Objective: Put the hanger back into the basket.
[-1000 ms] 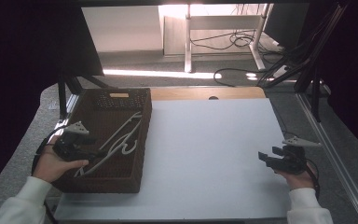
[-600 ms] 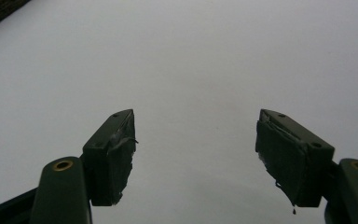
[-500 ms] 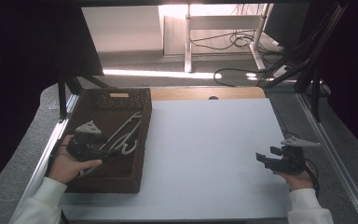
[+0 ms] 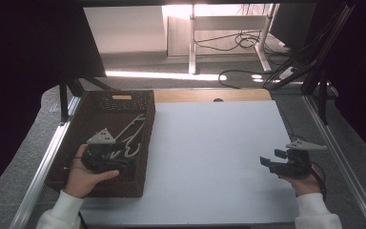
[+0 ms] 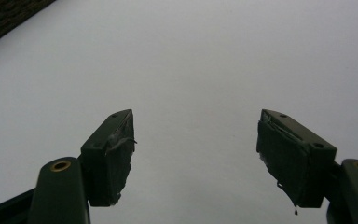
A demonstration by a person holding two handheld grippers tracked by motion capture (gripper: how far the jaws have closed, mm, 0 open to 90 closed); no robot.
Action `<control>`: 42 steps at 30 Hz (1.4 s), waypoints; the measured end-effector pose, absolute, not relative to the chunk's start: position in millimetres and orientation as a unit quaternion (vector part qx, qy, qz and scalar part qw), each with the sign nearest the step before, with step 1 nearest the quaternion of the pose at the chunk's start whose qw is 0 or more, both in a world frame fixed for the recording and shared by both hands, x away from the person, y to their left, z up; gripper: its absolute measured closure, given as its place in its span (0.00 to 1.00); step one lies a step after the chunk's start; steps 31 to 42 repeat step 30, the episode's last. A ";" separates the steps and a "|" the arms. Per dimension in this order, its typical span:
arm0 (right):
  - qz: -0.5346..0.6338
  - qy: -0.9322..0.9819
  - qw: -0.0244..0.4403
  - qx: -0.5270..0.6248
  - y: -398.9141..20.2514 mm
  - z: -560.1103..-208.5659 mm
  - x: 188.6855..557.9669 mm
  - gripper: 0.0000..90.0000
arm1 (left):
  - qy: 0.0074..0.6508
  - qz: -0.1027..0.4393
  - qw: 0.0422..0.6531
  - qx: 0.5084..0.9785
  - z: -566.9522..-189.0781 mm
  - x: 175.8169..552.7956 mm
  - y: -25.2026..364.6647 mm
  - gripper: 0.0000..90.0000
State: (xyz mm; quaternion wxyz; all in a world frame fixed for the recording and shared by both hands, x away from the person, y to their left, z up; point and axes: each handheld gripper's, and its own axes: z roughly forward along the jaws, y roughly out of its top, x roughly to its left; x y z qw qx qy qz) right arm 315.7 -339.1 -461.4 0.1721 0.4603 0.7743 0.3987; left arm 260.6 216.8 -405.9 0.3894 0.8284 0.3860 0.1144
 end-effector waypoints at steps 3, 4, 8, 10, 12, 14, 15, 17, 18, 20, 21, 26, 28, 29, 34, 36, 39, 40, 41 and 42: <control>0.399 0.780 0.167 0.452 -334.6 -460.2 315.3 0.31 | 0.388 0.116 0.406 0.819 -407.8 254.6 208.0 0.35; 0.399 0.782 0.166 0.448 -333.2 -460.4 315.2 0.31 | 0.390 0.115 0.410 0.816 -408.6 253.1 205.2 0.35; 0.397 0.791 0.159 0.437 -328.2 -461.4 313.0 0.30 | 0.395 0.103 0.429 0.805 -412.6 248.8 195.7 0.35; 0.396 0.795 0.156 0.433 -326.4 -461.8 312.0 0.30 | 0.391 0.100 0.430 0.807 -413.6 247.2 191.6 0.35; 0.396 0.798 0.154 0.427 -325.2 -462.9 311.5 0.30 | 0.388 0.100 0.434 0.807 -413.8 244.8 188.9 0.35; 0.393 0.801 0.152 0.425 -324.0 -464.0 310.9 0.30 | 0.384 0.103 0.435 0.808 -414.7 242.7 187.2 0.35; 0.393 0.802 0.151 0.424 -323.6 -464.4 310.6 0.30 | 0.384 0.106 0.434 0.808 -415.6 241.9 186.4 0.35; 0.393 0.803 0.150 0.422 -322.2 -464.9 309.4 0.29 | 0.384 0.109 0.433 0.808 -417.6 240.9 185.5 0.35; 0.393 0.804 0.150 0.420 -321.9 -464.9 309.0 0.29 | 0.385 0.110 0.432 0.808 -418.5 240.6 185.5 0.35; 0.394 0.806 0.150 0.415 -321.0 -464.6 308.1 0.29 | 0.387 0.111 0.433 0.806 -419.8 240.2 185.9 0.35; 0.395 0.807 0.150 0.413 -320.7 -464.4 307.8 0.29 | 0.389 0.111 0.433 0.806 -420.0 239.9 186.2 0.35; 0.398 0.813 0.144 0.399 -318.9 -465.6 307.5 0.28 | 0.392 0.113 0.433 0.804 -420.4 240.6 187.3 0.34; 0.401 0.815 0.144 0.392 -318.5 -466.4 308.6 0.27 | 0.395 0.115 0.432 0.803 -420.7 241.0 187.3 0.34; 0.401 0.816 0.144 0.390 -318.4 -466.7 309.2 0.27 | 0.397 0.117 0.432 0.801 -420.8 240.9 187.4 0.34; 0.402 0.817 0.142 0.387 -318.1 -467.6 310.3 0.26 | 0.401 0.119 0.432 0.799 -420.8 240.7 188.1 0.34; 0.402 0.817 0.142 0.387 -318.1 -467.6 310.3 0.26 | 0.401 0.119 0.432 0.799 -420.8 240.7 188.1 0.34; 0.402 0.817 0.142 0.387 -318.1 -467.6 310.3 0.26 | 0.401 0.119 0.432 0.799 -420.8 240.7 188.1 0.34; 0.402 0.817 0.142 0.387 -318.1 -467.6 310.3 0.26 | 0.401 0.119 0.432 0.799 -420.8 240.7 188.1 0.34; 0.402 0.817 0.142 0.387 -318.1 -467.6 310.3 0.26 | 0.401 0.119 0.432 0.799 -420.8 240.7 188.1 0.34; 0.402 0.817 0.142 0.387 -318.1 -467.6 310.3 0.26 | 0.401 0.119 0.432 0.799 -420.8 240.7 188.1 0.34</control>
